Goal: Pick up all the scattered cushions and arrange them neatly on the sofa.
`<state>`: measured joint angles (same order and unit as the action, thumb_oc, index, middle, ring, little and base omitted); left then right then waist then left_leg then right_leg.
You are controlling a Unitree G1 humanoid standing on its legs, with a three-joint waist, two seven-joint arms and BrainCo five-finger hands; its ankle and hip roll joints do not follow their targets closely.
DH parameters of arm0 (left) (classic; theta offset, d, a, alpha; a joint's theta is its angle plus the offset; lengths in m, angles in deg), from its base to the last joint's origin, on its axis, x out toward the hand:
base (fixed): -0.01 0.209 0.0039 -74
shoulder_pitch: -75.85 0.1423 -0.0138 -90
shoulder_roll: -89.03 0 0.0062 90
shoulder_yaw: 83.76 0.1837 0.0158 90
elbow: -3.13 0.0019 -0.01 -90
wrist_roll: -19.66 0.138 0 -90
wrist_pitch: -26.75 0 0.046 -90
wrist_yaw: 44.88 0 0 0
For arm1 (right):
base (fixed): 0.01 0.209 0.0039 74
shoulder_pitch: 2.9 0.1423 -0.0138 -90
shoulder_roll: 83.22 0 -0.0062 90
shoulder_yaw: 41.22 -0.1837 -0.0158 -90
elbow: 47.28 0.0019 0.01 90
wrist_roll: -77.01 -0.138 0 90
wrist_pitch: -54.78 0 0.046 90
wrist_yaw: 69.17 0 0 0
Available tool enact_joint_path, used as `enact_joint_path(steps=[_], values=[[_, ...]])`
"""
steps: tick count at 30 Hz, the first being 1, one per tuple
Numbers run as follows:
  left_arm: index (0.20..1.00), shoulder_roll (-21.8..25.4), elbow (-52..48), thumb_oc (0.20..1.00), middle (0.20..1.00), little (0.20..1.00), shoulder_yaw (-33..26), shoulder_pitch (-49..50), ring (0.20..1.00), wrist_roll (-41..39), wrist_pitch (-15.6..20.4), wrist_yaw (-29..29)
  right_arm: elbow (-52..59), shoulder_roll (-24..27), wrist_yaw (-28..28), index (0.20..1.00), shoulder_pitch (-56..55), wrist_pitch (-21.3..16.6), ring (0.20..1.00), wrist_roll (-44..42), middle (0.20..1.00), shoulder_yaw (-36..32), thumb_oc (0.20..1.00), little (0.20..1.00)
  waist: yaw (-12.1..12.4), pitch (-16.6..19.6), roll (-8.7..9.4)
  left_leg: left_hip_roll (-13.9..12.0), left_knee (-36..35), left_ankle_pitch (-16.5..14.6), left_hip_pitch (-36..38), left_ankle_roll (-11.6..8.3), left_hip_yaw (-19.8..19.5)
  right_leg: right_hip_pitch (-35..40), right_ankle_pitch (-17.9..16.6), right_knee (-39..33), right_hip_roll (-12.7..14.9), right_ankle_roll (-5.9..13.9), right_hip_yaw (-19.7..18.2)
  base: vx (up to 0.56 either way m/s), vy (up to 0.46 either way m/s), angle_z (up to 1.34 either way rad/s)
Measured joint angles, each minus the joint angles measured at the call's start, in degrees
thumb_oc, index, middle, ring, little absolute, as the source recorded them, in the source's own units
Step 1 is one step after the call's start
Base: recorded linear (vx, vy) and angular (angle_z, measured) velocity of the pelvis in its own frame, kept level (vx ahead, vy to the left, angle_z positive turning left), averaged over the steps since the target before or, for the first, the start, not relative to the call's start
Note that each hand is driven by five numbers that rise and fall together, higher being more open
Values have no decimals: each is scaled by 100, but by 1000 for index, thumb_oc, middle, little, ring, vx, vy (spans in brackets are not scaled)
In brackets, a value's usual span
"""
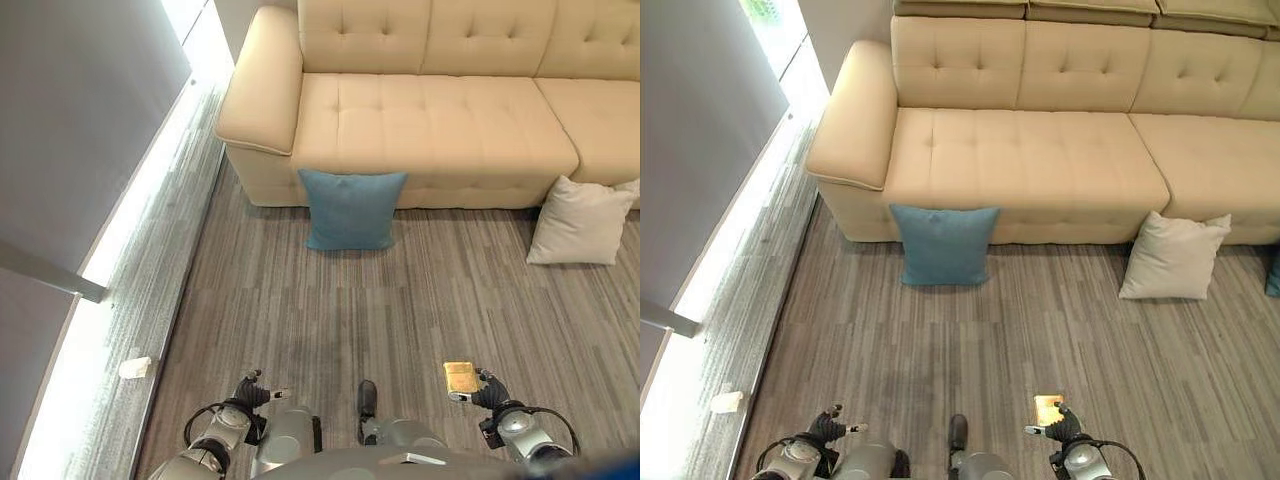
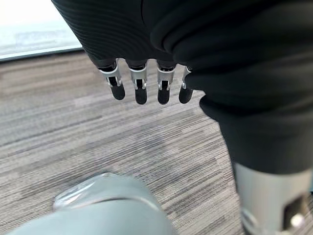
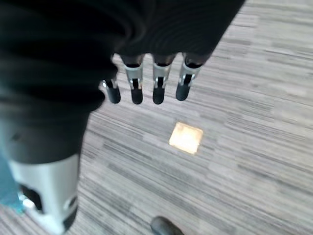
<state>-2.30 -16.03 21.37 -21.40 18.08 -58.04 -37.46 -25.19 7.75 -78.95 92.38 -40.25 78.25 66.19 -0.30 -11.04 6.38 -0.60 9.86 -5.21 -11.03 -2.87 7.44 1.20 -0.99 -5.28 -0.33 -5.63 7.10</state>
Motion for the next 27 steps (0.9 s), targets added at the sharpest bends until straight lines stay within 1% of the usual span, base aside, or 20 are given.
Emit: enact_joint_path(steps=[1,2,4,6,7,8,9,10,11,12,13,14,16,18,20,21,22,23,24,27], values=[[1000,-6,17,1000,1000,1000,18,47,1000,4,-5,0,-128,-2,-12,1000,111,10,1000,1,1000,38,1000,1000,0,-61,-116,-38,-776,558,-50,-133,-6,261,247,-33,-100,199,-24,363,80,-6],[1000,-33,18,1000,1000,1000,12,111,1000,3,-9,0,-189,-1,-14,1000,93,27,1000,1,1000,72,1000,1000,-2,-40,-187,-59,-1110,807,-66,-136,-9,355,334,-34,-174,225,-28,295,104,-27],[1000,-64,0,1000,1000,1000,1,206,1000,-5,-6,-1,-184,13,-13,1000,20,28,1000,1,1000,70,1000,1000,46,-51,-288,-98,-1191,988,-129,-28,-17,512,365,1,-247,171,-73,292,132,-39],[1000,-82,14,1000,1000,1000,-56,406,1000,3,-20,-5,-25,67,-10,1000,-100,16,1000,37,1000,262,1000,1000,54,115,-372,16,-1075,1110,75,167,-21,827,663,22,-225,379,-278,295,167,-61],[1000,-60,16,1000,1000,1000,-55,469,1000,13,-37,-8,144,110,-7,1000,-123,30,1000,158,1000,330,1000,1000,66,226,-386,124,-1235,1314,331,614,-37,971,807,96,-156,542,-328,294,200,-49],[1000,-48,14,1000,1000,1000,-55,467,1000,13,-54,-5,223,122,6,1000,-139,28,1000,241,1000,362,1000,1000,50,245,-368,179,-1347,1286,473,676,-20,981,828,223,-101,582,-319,160,149,-41],[1000,-42,13,1000,1000,1000,-54,478,1000,12,-54,-4,342,131,3,1000,-185,21,1000,267,1000,359,1000,1000,38,265,-401,193,-1526,1306,697,752,33,826,973,763,-50,799,-296,128,142,-15],[1000,16,-34,1000,1000,1000,-39,301,1000,12,-37,-3,711,133,2,1000,-146,-8,1000,374,1000,351,1000,1000,-30,314,-423,280,-1518,1047,888,947,17,-312,1482,3217,229,1302,-192,253,198,2],[1000,30,-47,1000,1000,1000,-35,213,1000,12,-33,-3,804,135,1,1000,-148,-17,1000,405,1000,350,1000,1000,-31,340,-370,412,-1517,955,968,1032,11,-663,1547,3800,483,1354,-135,289,161,17],[1000,29,-97,1000,1000,1000,20,96,1000,13,-33,-1,879,147,2,1000,-146,-7,1000,422,1000,348,1000,1000,-53,296,-418,526,-1510,727,1074,1249,-38,-1092,1559,4321,680,1388,-153,319,112,4],[1000,-2,-86,1000,1000,1000,71,57,1000,14,-54,-3,1090,162,-2,1000,-71,-22,1000,454,1000,297,1000,1000,-72,206,-519,548,-1503,598,1281,1271,-38,-1573,1561,4801,816,1315,-83,239,-7,-4],[1000,-28,-83,1000,1000,1000,55,136,1000,15,-54,-2,1134,136,-4,1000,-66,-50,1000,459,1000,275,1000,1000,-99,144,-631,534,-1508,571,1477,1150,7,-1773,1550,4685,847,1299,-3,248,-38,5],[1000,-3,-85,1000,1000,1000,54,175,1000,15,-47,2,1046,103,10,1000,-89,-41,1000,461,1000,380,1000,1000,-173,145,-667,541,-1507,383,1720,935,-14,-1944,1371,3580,822,1152,138,261,-58,23],[1000,58,-48,1000,1000,1000,45,213,1000,14,-55,2,994,96,16,1000,-92,-35,1000,460,1000,364,1000,1000,-195,146,-618,556,-1506,197,1871,812,-18,-2140,941,2452,709,1106,310,296,-92,5],[1000,78,86,1000,1000,1000,39,213,1000,22,-87,-3,937,97,23,1000,-94,-32,1000,459,1000,330,1000,1000,-261,141,-535,566,-1500,20,2028,674,-136,-2176,446,1583,460,1217,122,242,-102,18],[1000,80,87,1000,1000,1000,40,219,1000,28,-87,-3,832,95,32,1000,-128,-24,1000,459,1000,322,1000,1000,-338,170,-482,564,-1481,-64,2147,601,-229,-2120,228,1348,394,1158,-39,273,-186,63],[1000,82,42,1000,1000,1000,52,258,1000,46,-76,-3,680,98,46,1000,-281,16,1000,458,1000,303,1000,1000,-336,226,-273,683,-1441,-136,2496,486,-312,-1805,-217,1269,346,825,-41,282,-213,76],[1000,15,25,1000,1000,1000,52,306,1000,48,-72,-1,629,130,48,1000,-324,17,1000,458,1000,208,1000,1000,-328,240,-347,593,-1410,-266,2684,354,-406,-1621,-577,1264,310,526,-66,331,-272,67],[1000,-75,21,1000,1000,1000,57,312,1000,48,-70,-7,531,139,47,1000,-353,28,1000,453,1000,90,1000,1000,-354,310,-499,416,-1292,-372,2698,263,-506,-1475,-424,1221,184,493,41,148,-176,43],[1000,-113,19,1000,1000,1000,53,341,1000,47,-41,-13,524,164,49,1000,-384,17,1000,442,1000,77,1000,1000,-230,362,-461,290,-129,-433,2335,196,-470,-800,-630,426,32,233,74,58,-125,12]])
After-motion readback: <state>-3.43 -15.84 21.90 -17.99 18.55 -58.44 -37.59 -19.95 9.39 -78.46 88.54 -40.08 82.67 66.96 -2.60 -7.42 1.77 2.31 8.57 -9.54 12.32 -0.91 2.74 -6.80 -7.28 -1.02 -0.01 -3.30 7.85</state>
